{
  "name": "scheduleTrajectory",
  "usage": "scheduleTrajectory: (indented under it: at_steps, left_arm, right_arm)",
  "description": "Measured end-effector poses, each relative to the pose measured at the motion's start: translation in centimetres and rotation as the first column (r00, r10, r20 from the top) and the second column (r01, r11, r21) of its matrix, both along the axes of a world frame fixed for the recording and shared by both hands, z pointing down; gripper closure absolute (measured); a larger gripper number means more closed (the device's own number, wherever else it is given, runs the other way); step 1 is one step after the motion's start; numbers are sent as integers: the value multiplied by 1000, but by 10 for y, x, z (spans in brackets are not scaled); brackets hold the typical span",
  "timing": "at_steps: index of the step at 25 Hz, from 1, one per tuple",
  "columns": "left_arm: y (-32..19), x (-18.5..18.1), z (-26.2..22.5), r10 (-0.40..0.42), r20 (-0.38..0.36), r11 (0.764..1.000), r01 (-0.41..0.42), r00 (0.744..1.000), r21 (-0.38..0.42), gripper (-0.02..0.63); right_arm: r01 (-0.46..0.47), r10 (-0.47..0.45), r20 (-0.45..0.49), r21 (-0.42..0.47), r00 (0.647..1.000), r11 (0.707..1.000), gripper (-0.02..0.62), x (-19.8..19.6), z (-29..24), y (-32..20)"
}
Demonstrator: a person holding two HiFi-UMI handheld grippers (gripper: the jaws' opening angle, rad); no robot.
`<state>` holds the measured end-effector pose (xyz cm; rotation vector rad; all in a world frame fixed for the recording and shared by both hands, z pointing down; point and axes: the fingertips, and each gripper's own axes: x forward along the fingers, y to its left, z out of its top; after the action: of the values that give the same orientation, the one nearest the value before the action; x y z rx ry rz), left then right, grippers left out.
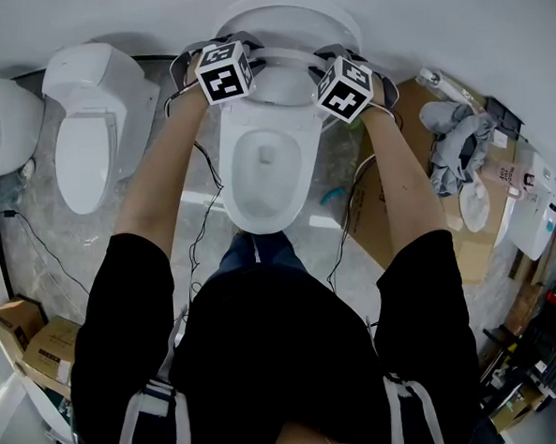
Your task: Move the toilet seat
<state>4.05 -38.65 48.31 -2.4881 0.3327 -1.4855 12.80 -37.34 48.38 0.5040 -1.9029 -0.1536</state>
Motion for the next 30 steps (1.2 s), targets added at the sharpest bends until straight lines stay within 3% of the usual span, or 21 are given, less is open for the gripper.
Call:
scheduleTrajectory:
  at_steps: [30]
  left_arm:
    - [-17, 1, 1, -78, -12, 997, 78, 997, 11, 485]
  right_arm:
    - [-52, 52, -12, -2, 999, 999, 466, 2, 3, -15]
